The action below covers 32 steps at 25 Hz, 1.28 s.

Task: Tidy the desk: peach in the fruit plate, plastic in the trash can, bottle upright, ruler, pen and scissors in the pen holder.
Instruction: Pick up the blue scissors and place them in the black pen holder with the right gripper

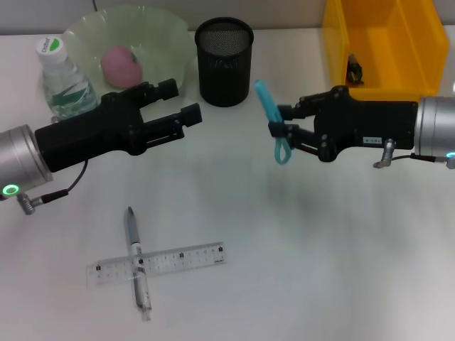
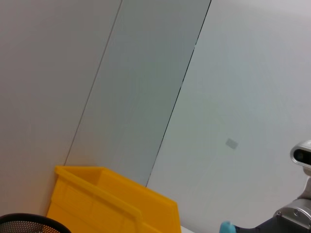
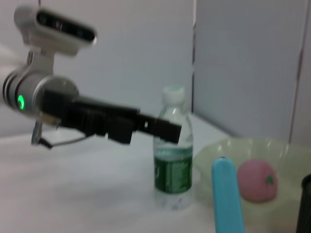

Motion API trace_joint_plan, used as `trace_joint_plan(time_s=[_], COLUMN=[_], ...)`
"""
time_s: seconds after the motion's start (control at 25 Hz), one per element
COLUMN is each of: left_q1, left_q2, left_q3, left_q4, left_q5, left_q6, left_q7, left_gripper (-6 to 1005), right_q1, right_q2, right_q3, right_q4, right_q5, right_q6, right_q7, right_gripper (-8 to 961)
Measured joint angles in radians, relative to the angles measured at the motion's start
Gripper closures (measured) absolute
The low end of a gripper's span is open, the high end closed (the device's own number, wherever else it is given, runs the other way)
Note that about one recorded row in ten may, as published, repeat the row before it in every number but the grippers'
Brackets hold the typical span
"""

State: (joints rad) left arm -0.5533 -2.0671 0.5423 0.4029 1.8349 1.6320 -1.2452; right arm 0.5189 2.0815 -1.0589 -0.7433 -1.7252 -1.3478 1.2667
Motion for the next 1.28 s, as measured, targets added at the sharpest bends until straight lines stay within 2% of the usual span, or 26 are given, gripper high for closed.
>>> trace_joint_plan(time_s=[0.16,0.28,0.44,0.52,0.56,0.6,0.68,0.92,0.96,1.04,1.08,1.12,1.2,1.24,1.28], left_q1=[-0.008,-0.011,-0.011,-0.011,-0.011,-0.011,-0.009,-0.002,-0.001,0.0,0.005,0.005,0.012,0.016,0.02], left_q2=[-0.003,-0.001,0.0,0.0,0.0,0.0,0.0,0.0,0.0,0.001,0.001,0.001,0.001,0.001,0.001], left_q3=[0.002,-0.002,-0.001,-0.001,-0.002,-0.002,-0.002,-0.003,-0.003,-0.002,-0.002,-0.002,-0.003,-0.004,-0.003], left_q4=[-0.016,-0.027,-0.026,-0.026,-0.025,-0.025,-0.024,-0.027,-0.027,-0.027,-0.023,-0.023,-0.019,-0.021,-0.021], left_q5=[0.0,0.0,0.0,-0.001,-0.003,-0.003,-0.008,-0.033,-0.036,-0.037,-0.039,-0.039,-0.044,-0.047,-0.048], left_q6=[-0.012,-0.013,-0.014,-0.015,-0.015,-0.015,-0.016,-0.025,-0.03,-0.041,-0.05,-0.05,-0.05,-0.049,-0.046], left_q7=[0.009,0.012,0.013,0.013,0.013,0.013,0.013,0.013,0.013,0.013,0.013,0.013,0.018,0.026,0.036], left_gripper=[202,203,204,204,204,205,206,208,209,210,210,210,211,212,212], right_q1=[-0.004,-0.016,-0.028,-0.042,-0.052,-0.052,-0.052,-0.018,0.009,0.021,0.057,0.057,0.086,0.12,0.12], right_q2=[0.0,0.0,0.001,0.002,0.003,0.003,0.003,0.004,0.005,0.005,0.006,0.006,0.007,0.01,0.01], right_q3=[0.029,0.031,0.032,0.032,0.032,0.032,0.032,0.03,0.03,0.029,0.022,0.022,0.01,-0.008,-0.008], right_q4=[0.086,0.146,0.166,0.172,0.196,0.196,0.234,0.245,0.235,0.232,0.234,0.234,0.245,0.27,0.27], right_q5=[0.09,0.183,0.262,0.342,0.442,0.442,0.536,0.667,0.673,0.676,0.678,0.678,0.683,0.705,0.705], right_q6=[0.004,0.007,0.008,0.008,0.006,0.006,0.002,0.039,0.072,0.091,0.14,0.14,0.187,0.243,0.243], right_q7=[-0.138,-0.33,-0.469,-0.573,-0.698,-0.698,-0.835,-1.082,-1.163,-1.204,-1.317,-1.317,-1.438,-1.582,-1.582], right_gripper=[699,697,695,694,693,692,691,687,687,685,685,684,683,682,681])
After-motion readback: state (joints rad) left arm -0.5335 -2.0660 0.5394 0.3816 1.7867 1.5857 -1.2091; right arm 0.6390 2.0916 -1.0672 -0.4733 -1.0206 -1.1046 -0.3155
